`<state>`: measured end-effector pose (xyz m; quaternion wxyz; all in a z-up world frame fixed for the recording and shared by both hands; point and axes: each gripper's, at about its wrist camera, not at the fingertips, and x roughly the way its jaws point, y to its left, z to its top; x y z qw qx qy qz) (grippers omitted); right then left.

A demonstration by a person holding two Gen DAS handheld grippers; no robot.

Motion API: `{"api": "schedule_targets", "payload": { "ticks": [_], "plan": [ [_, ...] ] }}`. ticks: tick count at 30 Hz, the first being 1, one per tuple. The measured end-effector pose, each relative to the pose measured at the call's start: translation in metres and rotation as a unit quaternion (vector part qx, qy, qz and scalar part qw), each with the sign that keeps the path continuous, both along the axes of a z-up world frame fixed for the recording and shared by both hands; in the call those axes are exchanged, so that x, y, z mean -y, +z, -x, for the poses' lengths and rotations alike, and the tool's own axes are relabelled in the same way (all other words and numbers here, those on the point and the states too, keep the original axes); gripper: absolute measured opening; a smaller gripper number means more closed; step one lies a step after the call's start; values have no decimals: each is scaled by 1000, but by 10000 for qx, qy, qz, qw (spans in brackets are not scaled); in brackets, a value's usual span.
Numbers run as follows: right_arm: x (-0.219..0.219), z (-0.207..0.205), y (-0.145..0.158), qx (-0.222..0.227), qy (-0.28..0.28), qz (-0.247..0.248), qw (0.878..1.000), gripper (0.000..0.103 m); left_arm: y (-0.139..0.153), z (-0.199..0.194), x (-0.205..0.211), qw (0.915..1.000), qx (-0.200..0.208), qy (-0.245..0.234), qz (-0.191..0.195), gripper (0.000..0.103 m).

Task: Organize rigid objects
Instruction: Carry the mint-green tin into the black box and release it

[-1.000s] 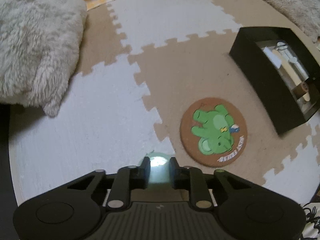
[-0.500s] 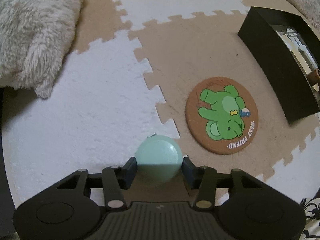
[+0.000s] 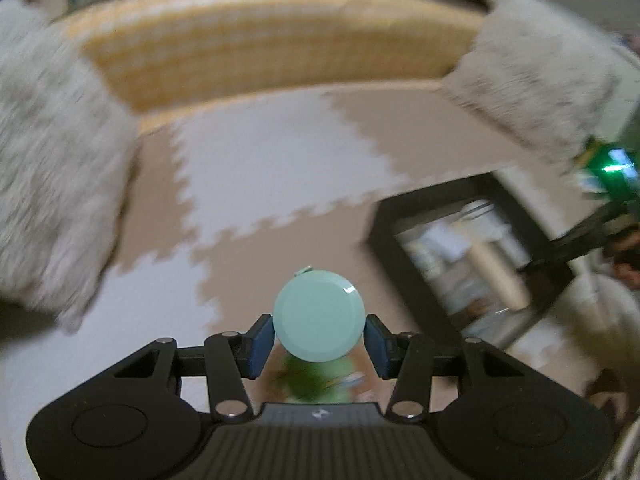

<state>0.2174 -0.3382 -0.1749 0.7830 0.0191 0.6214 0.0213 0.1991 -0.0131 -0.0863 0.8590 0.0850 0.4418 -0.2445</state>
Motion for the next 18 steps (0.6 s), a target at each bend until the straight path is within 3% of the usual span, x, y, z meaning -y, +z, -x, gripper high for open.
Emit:
{"api": "schedule_targets", "payload": {
  "ticks": [6, 12, 18],
  "plan": [
    [0, 0, 0, 0, 10, 9, 10000, 7, 25, 15, 57, 9967, 207, -655, 426, 50],
    [1, 0, 0, 1, 24, 23, 10000, 7, 20, 2, 102, 9937, 370, -1022, 274, 50],
    [0, 0, 0, 2, 33, 19, 10000, 7, -1, -30, 129, 9942, 377, -1010, -9, 50]
  ]
}}
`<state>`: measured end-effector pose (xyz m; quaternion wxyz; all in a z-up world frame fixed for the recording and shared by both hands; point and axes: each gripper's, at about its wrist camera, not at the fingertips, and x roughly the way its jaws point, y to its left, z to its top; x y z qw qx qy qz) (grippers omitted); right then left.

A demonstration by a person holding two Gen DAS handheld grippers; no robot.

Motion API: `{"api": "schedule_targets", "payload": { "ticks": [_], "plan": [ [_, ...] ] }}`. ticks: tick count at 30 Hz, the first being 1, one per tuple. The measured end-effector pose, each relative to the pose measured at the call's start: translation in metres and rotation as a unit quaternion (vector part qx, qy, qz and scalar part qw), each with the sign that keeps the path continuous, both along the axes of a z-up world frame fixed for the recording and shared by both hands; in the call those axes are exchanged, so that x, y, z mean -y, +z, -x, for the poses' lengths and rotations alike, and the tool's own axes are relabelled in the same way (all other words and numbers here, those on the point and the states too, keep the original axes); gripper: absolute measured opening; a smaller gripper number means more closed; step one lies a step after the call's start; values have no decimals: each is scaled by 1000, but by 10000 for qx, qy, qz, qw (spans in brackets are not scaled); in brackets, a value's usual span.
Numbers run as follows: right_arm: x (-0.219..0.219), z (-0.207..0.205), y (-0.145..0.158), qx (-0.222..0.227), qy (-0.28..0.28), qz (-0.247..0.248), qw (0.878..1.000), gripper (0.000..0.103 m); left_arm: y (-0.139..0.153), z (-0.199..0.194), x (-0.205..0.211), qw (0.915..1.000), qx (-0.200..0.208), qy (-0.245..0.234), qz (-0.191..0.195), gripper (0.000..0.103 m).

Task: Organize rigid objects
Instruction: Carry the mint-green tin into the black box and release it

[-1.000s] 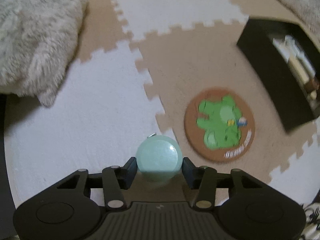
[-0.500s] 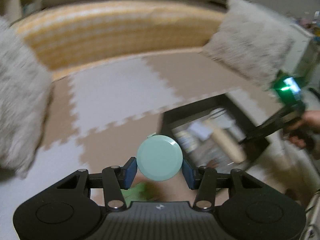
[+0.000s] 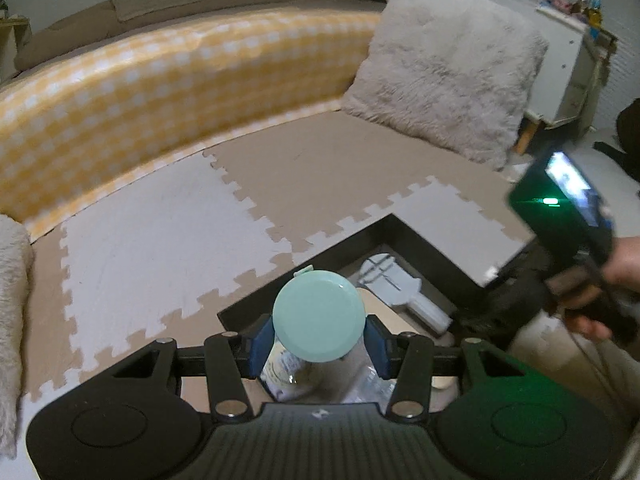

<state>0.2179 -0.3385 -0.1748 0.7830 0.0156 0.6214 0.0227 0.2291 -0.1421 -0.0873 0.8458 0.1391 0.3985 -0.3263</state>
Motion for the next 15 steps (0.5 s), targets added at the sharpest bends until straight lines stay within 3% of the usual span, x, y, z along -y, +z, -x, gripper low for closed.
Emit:
{"api": "schedule_targets", "payload": {
  "ticks": [7, 15],
  "plan": [
    [0, 0, 0, -6, 10, 0, 10000, 7, -29, -20, 2, 9995, -19, 124, -282, 50],
    [0, 0, 0, -13, 9, 0, 10000, 7, -34, -27, -3, 9988, 194, 284, -334, 51]
  ]
}}
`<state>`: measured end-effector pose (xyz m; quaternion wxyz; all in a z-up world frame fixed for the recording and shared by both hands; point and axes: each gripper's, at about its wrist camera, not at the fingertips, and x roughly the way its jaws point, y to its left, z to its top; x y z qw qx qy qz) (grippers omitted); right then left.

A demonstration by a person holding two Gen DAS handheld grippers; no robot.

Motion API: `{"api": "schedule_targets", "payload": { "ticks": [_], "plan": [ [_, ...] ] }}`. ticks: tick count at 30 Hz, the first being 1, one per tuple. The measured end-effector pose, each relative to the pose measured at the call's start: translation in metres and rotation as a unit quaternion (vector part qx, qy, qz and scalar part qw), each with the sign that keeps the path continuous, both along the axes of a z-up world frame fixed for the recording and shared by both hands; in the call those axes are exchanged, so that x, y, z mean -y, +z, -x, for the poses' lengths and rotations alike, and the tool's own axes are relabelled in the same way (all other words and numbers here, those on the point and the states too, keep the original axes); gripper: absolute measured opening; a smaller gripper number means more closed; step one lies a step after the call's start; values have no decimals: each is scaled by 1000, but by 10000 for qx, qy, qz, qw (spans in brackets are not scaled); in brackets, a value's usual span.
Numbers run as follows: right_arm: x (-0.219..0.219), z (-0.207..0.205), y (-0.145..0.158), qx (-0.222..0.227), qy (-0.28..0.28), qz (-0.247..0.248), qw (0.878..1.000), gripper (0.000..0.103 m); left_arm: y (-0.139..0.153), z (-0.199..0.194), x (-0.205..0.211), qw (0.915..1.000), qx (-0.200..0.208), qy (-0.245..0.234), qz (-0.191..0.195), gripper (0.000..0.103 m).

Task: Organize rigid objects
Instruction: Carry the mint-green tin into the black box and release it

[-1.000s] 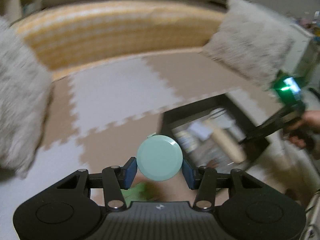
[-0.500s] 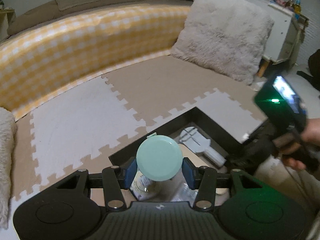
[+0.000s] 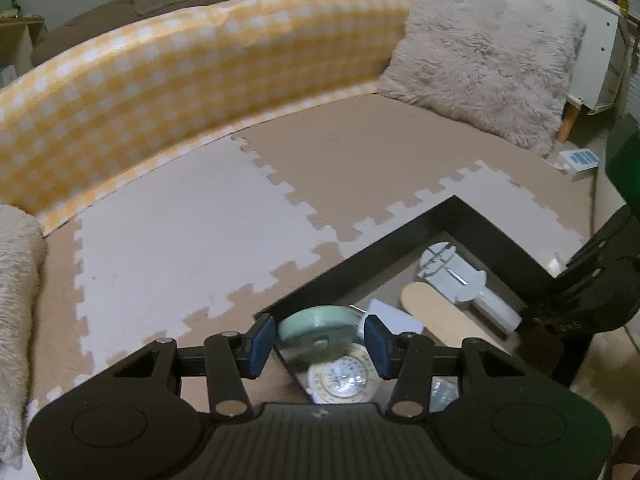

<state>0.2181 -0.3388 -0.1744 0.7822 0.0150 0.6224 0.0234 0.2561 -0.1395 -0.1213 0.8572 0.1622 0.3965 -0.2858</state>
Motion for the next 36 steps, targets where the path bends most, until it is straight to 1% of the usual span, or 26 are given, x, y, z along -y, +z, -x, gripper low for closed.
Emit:
{"api": "schedule_targets", "payload": {
  "ticks": [2, 3, 4, 8, 13, 17, 20, 22, 30, 36],
  "plan": [
    [0, 0, 0, 0, 7, 11, 10000, 7, -1, -1, -2, 10000, -55, 56, -9, 60],
    [-1, 0, 0, 2, 7, 12, 10000, 7, -1, -1, -4, 9999, -103, 79, 4, 67],
    [0, 0, 0, 2, 7, 12, 10000, 7, 0, -1, -5, 9999, -148, 71, 22, 69],
    [0, 0, 0, 3, 6, 7, 10000, 7, 4, 2, -6, 9992, -374, 22, 129, 69],
    [0, 0, 0, 2, 6, 9, 10000, 7, 11, 7, -6, 9977, -617, 27, 282, 77],
    [0, 0, 0, 2, 9, 15, 10000, 7, 17, 13, -3, 9971, -685, -19, 326, 80],
    [-1, 0, 0, 0, 7, 17, 10000, 7, 22, 19, -2, 9967, -715, -68, 371, 82],
    [-1, 0, 0, 0, 8, 19, 10000, 7, 25, 23, -1, 9965, -726, -98, 395, 87],
    [-1, 0, 0, 2, 19, 35, 10000, 7, 39, 40, -1, 9964, -682, -204, 458, 97],
    [-1, 0, 0, 2, 24, 36, 10000, 7, 48, 56, -8, 9970, -615, -232, 407, 103]
  ]
}}
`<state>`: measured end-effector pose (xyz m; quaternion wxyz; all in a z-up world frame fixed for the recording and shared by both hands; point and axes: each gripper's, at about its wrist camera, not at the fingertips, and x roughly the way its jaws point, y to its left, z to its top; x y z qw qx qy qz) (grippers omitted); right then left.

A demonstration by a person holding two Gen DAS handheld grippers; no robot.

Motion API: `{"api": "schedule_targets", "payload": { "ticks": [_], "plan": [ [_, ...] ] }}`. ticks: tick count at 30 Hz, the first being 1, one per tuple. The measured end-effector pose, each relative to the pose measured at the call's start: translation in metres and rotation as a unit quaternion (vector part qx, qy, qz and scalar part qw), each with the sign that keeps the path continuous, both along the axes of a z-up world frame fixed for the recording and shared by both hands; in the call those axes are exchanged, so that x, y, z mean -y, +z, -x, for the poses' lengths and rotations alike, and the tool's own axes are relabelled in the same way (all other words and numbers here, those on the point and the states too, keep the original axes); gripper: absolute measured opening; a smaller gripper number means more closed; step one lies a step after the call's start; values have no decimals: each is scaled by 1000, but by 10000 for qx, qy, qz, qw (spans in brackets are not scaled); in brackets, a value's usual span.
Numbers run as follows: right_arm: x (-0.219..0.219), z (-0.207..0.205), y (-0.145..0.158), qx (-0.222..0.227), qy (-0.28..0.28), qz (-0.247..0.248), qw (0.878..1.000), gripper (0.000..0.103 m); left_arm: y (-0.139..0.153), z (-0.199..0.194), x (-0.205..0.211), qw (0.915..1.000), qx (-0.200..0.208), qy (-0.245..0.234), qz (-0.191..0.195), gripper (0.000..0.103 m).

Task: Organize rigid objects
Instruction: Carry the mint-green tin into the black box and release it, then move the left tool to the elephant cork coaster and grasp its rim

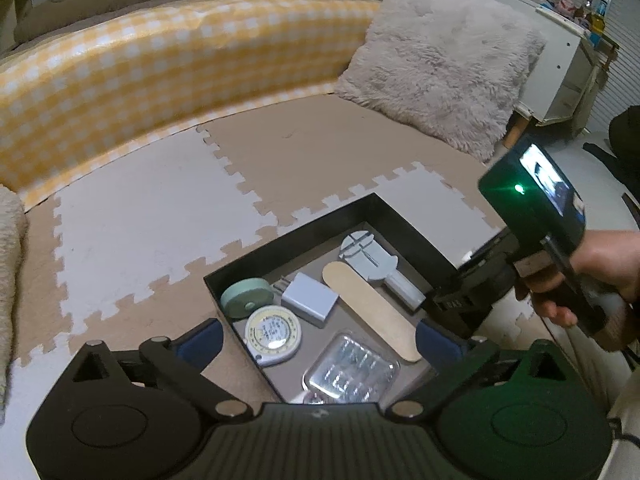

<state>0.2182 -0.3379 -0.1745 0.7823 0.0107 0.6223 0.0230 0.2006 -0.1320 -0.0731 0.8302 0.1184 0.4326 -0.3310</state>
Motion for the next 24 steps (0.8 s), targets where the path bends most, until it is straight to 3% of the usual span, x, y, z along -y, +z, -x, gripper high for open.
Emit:
{"api": "schedule_targets", "payload": {
  "ticks": [14, 19, 24],
  "plan": [
    [-1, 0, 0, 4, 19, 15, 10000, 7, 7, 21, -38, 9993, 343, -97, -97, 103],
    [-1, 0, 0, 8, 29, 16, 10000, 7, -3, 15, -53, 9973, 551, -179, -445, 103],
    [-1, 0, 1, 6, 32, 15, 10000, 7, -22, -1, -72, 9975, 252, -7, -657, 103]
  ]
}}
